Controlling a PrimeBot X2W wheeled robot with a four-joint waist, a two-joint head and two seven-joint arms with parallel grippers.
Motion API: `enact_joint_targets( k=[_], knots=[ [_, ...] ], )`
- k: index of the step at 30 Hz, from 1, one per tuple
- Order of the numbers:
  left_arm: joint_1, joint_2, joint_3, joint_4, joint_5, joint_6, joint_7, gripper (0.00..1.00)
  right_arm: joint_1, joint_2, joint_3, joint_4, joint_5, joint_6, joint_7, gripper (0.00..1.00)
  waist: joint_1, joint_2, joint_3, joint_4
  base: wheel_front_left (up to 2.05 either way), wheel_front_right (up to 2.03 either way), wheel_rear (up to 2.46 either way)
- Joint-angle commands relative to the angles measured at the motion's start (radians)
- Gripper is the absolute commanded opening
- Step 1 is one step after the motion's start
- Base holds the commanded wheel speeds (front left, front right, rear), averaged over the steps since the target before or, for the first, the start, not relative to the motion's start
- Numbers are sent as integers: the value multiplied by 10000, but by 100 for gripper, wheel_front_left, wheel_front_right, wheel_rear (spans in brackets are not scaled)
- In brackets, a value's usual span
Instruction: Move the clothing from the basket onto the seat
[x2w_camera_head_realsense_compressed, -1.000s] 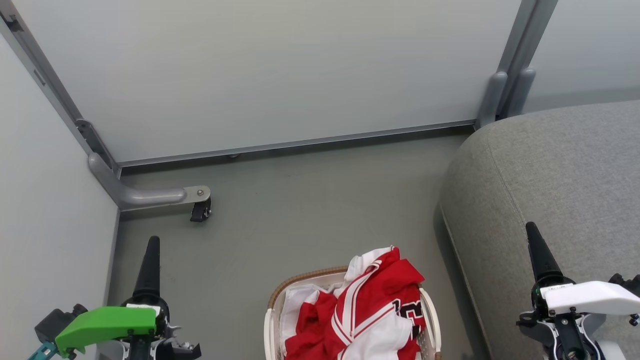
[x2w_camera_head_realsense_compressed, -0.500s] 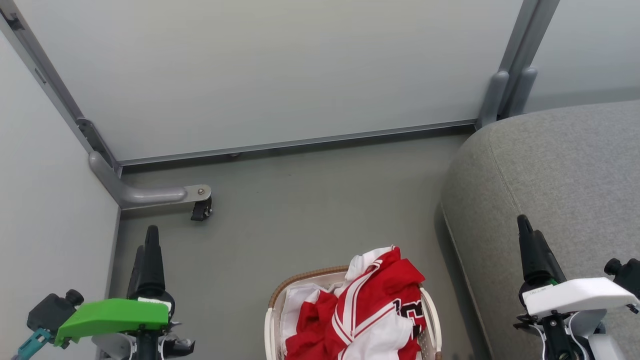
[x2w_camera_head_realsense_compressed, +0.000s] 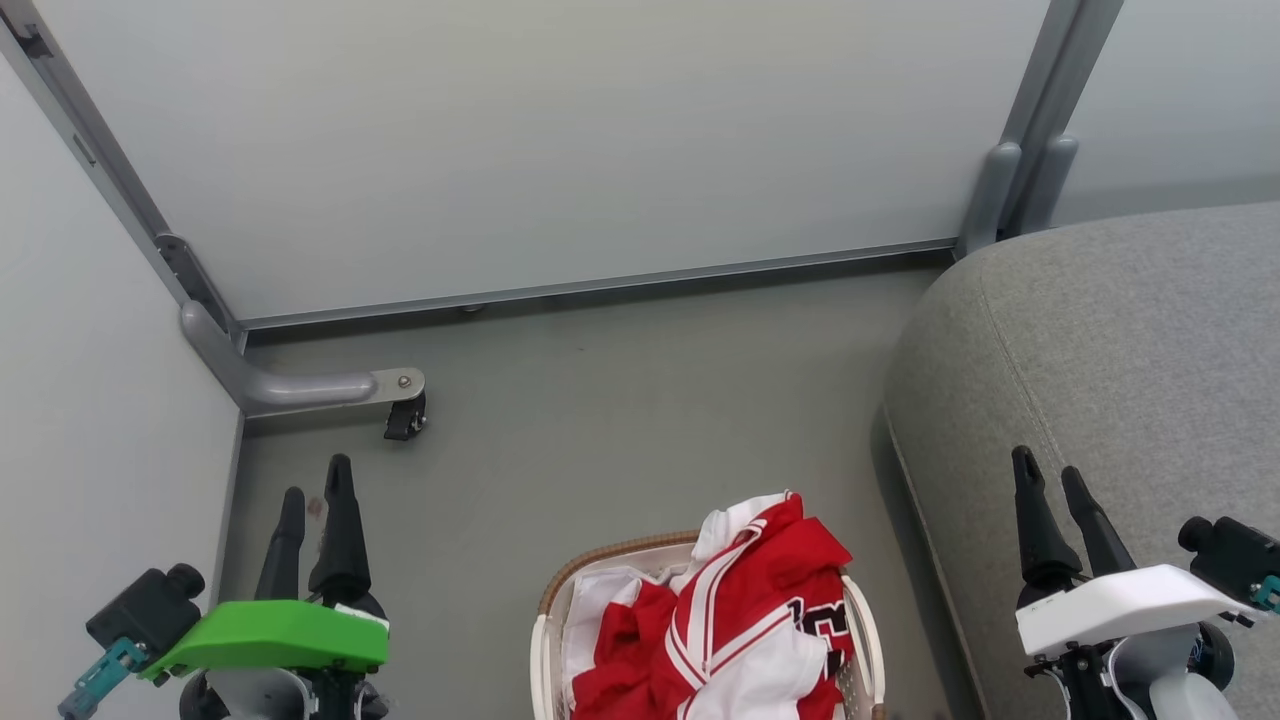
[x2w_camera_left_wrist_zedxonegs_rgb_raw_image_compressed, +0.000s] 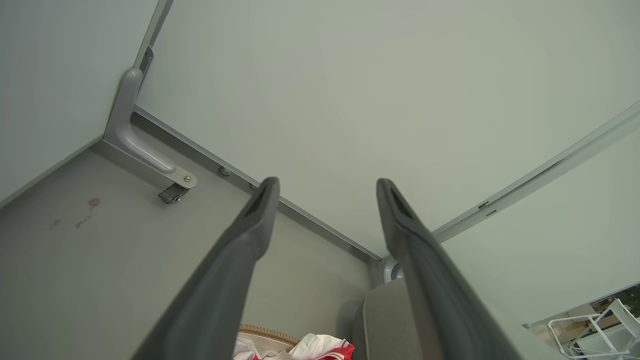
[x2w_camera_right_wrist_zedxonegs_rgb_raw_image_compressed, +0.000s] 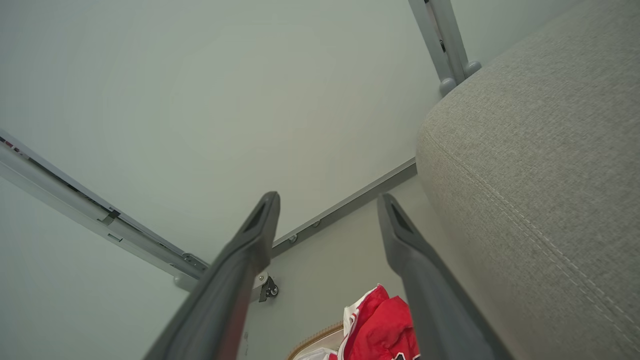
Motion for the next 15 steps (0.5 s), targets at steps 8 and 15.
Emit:
enact_joint_targets(
  k=[8, 15],
  knots=[
    [104, 74, -248, 201, 1485, 85, -302, 100, -5, -78, 69, -65, -1337, 2, -306, 100, 0, -1, 11, 24, 0, 0, 0],
    [132, 81, -390, 407, 2331, 94, -490, 100, 28, -88, 141, -91, -2286, 2, -509, 100, 0, -1, 22, 32, 0, 0, 0]
  ],
)
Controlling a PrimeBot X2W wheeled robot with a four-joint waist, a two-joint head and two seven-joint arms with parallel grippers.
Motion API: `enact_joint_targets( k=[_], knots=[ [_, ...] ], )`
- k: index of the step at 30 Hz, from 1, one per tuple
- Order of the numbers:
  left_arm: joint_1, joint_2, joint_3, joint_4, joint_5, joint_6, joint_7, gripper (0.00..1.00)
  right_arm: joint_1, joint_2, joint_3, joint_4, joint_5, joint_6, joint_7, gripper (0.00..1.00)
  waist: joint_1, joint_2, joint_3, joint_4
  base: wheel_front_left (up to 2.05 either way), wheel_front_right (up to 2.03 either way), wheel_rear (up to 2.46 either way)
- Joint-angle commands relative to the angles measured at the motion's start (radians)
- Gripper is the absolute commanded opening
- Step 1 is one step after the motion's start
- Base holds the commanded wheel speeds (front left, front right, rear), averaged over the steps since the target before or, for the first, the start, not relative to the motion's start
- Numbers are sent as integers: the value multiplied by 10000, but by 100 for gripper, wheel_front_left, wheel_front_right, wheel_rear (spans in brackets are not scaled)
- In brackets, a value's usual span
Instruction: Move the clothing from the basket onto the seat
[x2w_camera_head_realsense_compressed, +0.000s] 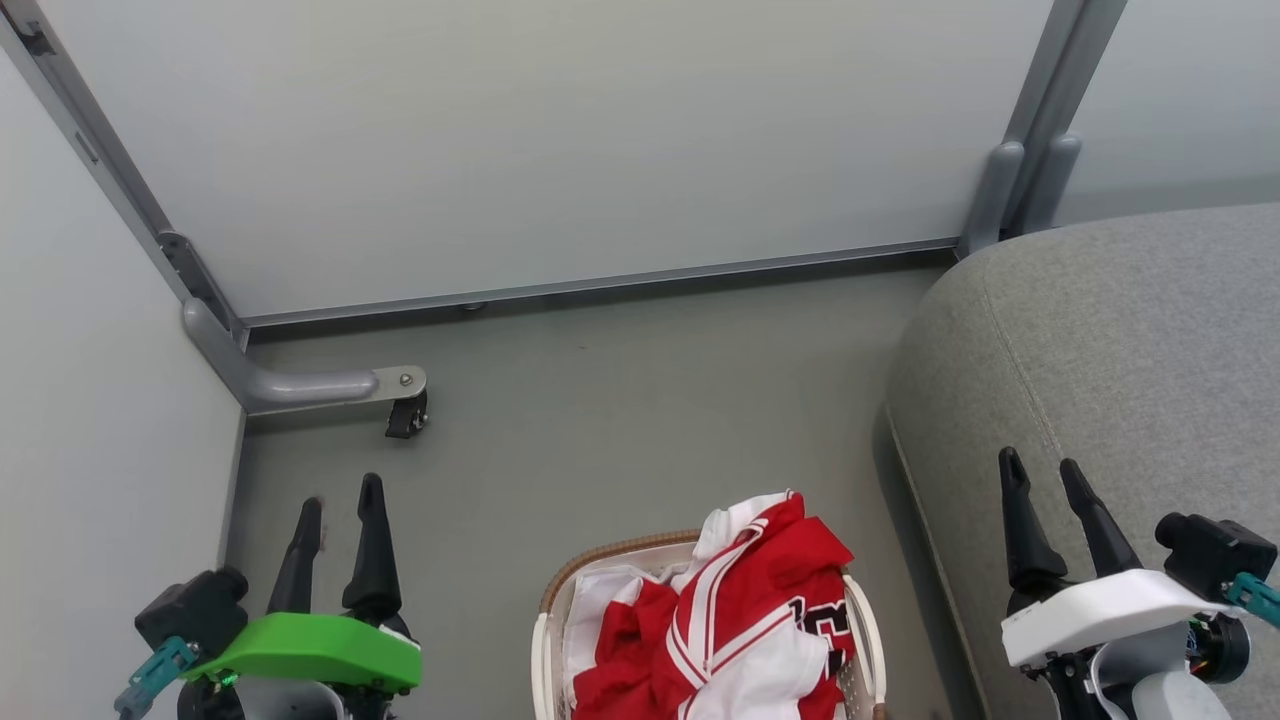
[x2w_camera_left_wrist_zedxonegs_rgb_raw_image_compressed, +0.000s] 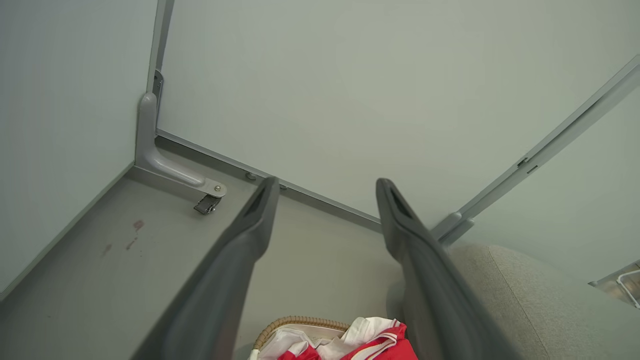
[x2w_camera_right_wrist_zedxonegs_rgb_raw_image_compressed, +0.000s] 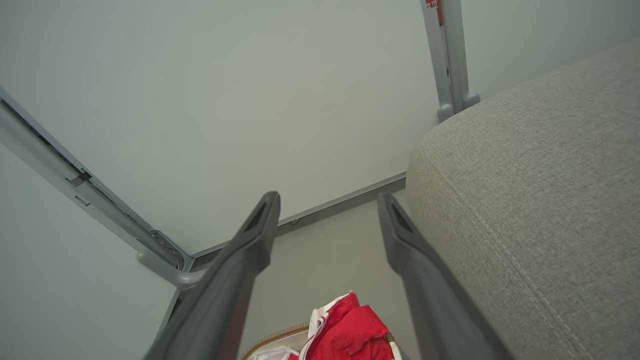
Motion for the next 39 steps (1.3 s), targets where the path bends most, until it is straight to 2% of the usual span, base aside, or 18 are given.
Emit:
enact_joint_targets(
  k=[1, 39],
  knots=[
    [26, 73, -44, -38, 280, 42, -90, 100, 25, -68, 30, -98, -309, 2, -127, 100, 0, 0, 1, 1, 0, 0, 0],
    [54, 96, -469, 1052, 2975, 118, -937, 100, 273, -107, 314, -200, -3809, 3, -972, 100, 0, 0, 69, 148, 0, 0, 0]
  ],
)
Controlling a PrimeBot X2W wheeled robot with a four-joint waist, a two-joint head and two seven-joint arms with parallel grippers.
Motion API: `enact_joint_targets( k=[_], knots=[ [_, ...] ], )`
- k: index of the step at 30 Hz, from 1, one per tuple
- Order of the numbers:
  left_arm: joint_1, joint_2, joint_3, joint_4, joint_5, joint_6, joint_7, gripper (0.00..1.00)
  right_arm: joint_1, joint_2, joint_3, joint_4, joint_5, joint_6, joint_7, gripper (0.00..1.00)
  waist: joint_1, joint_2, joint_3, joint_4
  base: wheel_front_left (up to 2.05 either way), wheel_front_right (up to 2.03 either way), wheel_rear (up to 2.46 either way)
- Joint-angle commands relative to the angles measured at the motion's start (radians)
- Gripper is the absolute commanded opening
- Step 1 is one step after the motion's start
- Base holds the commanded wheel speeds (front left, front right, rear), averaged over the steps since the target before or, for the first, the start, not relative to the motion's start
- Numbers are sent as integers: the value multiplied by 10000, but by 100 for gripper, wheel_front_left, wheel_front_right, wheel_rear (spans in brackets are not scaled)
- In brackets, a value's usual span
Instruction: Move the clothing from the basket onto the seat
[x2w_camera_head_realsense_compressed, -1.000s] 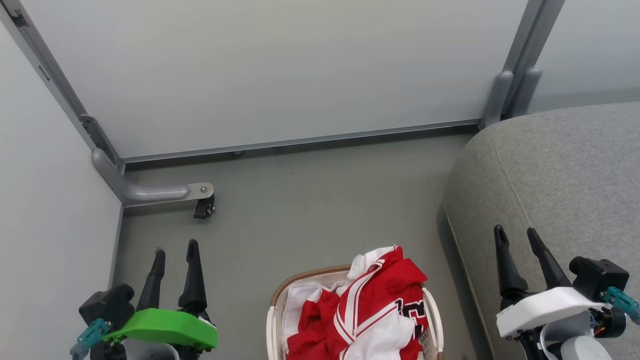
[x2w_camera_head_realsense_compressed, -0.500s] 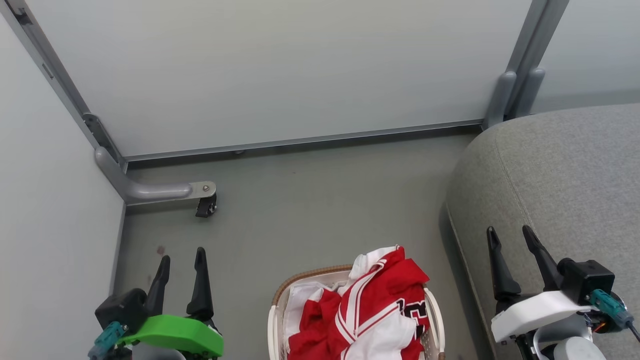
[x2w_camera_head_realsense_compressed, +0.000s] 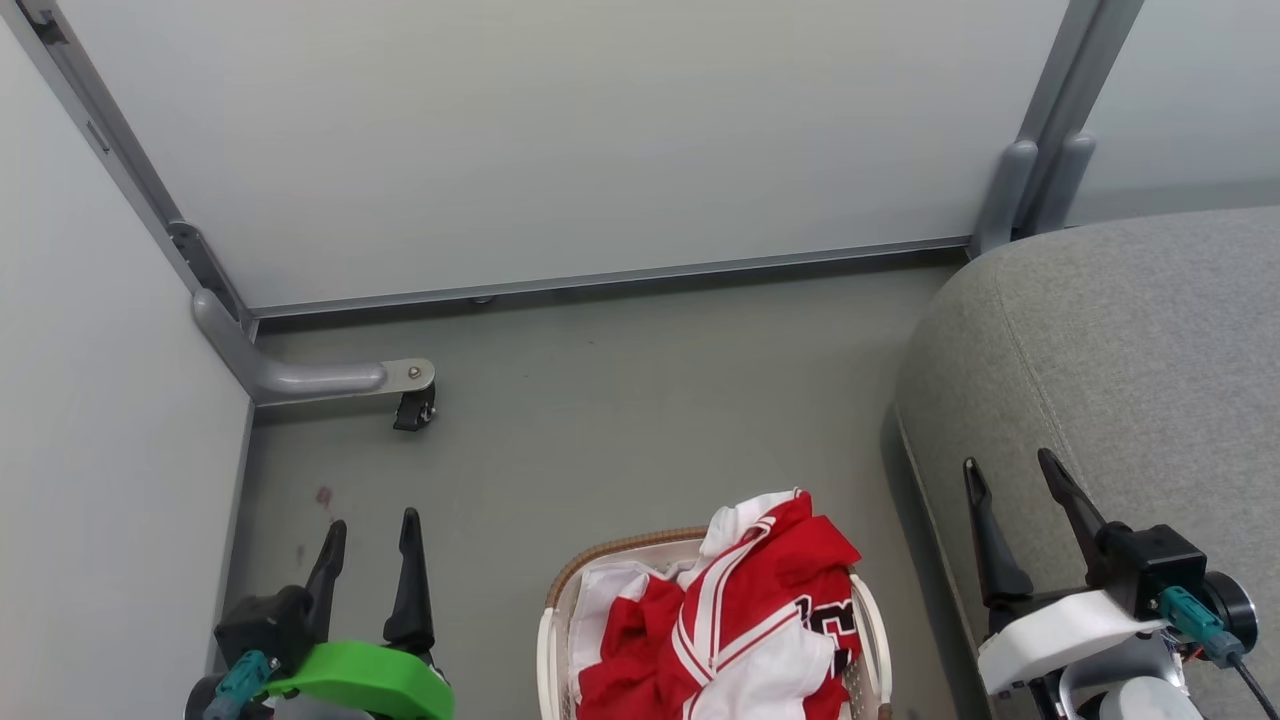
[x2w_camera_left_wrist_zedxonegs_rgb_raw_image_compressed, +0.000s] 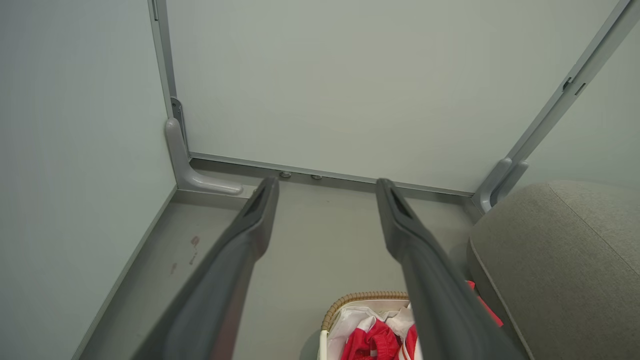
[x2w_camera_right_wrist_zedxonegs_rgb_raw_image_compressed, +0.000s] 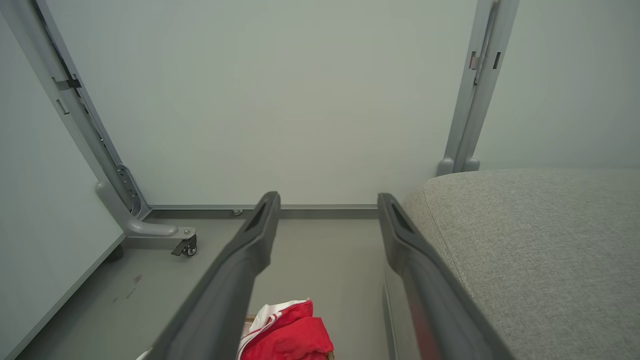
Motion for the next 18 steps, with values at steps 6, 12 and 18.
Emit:
enact_joint_targets(
  k=[6, 12, 18],
  knots=[
    [85, 67, -72, 149, 483, 34, -192, 100, 178, -66, 16, -78, -593, 4, -206, 100, 0, 0, -5, 34, 0, 0, 0],
    [131, 71, -112, 293, 783, 38, -286, 100, 249, -71, 56, -90, -1019, 4, -304, 100, 0, 0, -29, 65, 0, 0, 0],
    [154, 73, -115, 430, 899, 42, -331, 100, 302, -73, 88, -83, -1217, 2, -357, 100, 0, 0, -55, 79, 0, 0, 0]
  ],
)
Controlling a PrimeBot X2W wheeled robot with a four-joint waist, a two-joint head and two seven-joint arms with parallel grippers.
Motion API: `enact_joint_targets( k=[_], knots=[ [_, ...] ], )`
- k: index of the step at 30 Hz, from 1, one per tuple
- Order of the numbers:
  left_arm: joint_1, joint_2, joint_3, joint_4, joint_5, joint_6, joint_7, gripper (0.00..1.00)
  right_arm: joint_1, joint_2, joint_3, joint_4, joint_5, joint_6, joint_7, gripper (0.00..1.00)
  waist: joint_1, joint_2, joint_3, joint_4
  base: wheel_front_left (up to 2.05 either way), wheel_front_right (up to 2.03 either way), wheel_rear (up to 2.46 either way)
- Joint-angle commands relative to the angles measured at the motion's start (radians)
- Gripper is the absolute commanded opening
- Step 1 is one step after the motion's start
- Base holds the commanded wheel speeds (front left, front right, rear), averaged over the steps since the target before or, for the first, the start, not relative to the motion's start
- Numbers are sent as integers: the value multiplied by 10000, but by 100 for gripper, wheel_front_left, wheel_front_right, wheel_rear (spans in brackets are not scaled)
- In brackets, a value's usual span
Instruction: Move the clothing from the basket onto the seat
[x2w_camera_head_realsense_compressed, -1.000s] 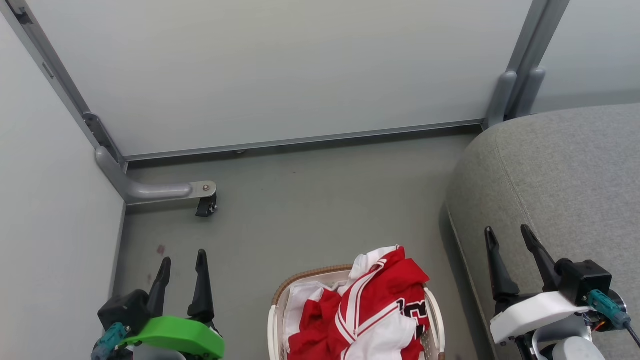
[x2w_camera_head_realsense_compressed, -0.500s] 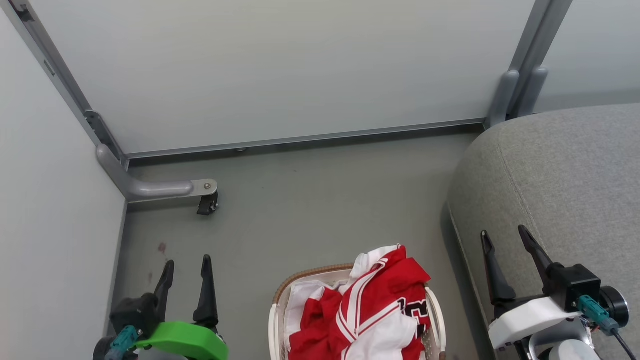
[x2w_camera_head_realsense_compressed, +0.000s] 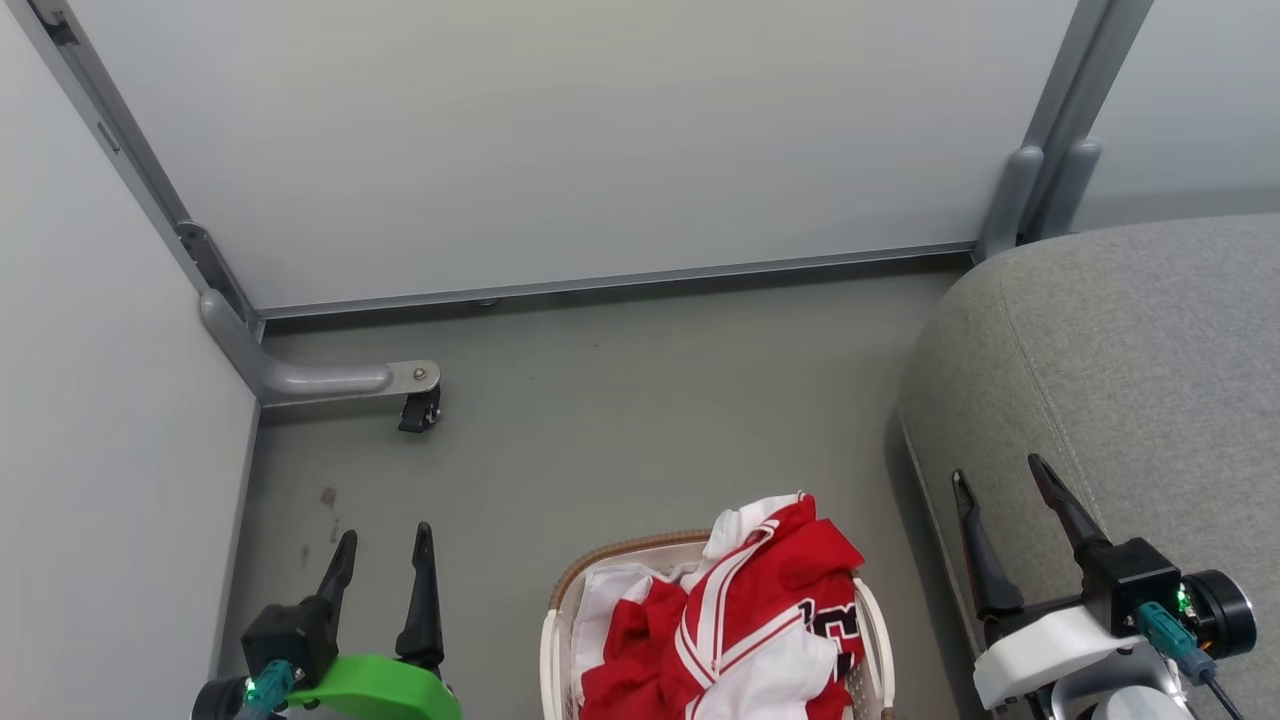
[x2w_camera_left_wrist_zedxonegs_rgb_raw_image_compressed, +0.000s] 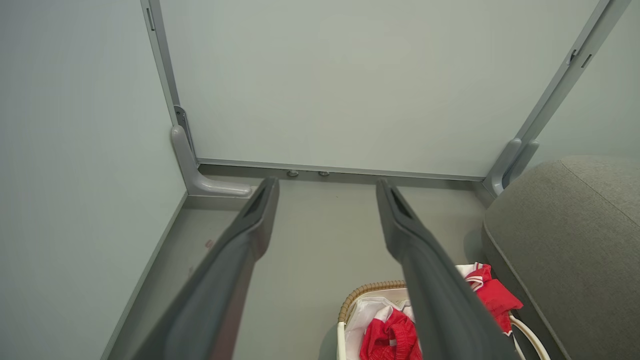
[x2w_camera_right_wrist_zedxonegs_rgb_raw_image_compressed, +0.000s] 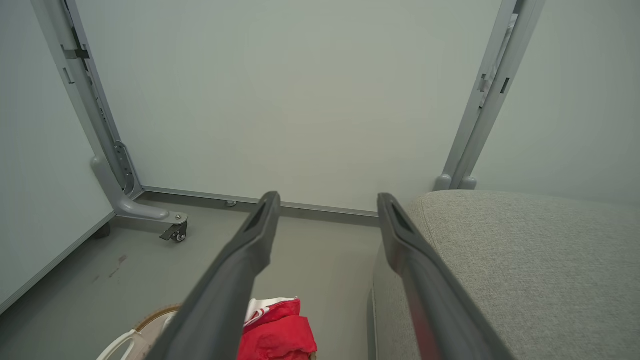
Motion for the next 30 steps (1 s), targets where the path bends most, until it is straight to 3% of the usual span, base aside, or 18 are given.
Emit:
enact_joint_targets(
  k=[1, 22, 30],
  knots=[
    [138, 66, 34, 38, 33, 40, -11, 100, 150, -60, 4, -33, -44, 0, -52, 100, 0, 0, -8, 0, 0, 0, 0],
    [161, 64, 46, -11, -10, 26, -11, 100, 156, -59, -14, -174, 21, 0, -51, 100, 0, 0, 112, -53, 0, 0, 0],
    [-496, 65, -1, -51, 169, -59, -9, 100, -389, -59, -36, -430, -161, 0, -51, 100, 0, 0, 1059, -187, 0, 0, 0]
  ],
)
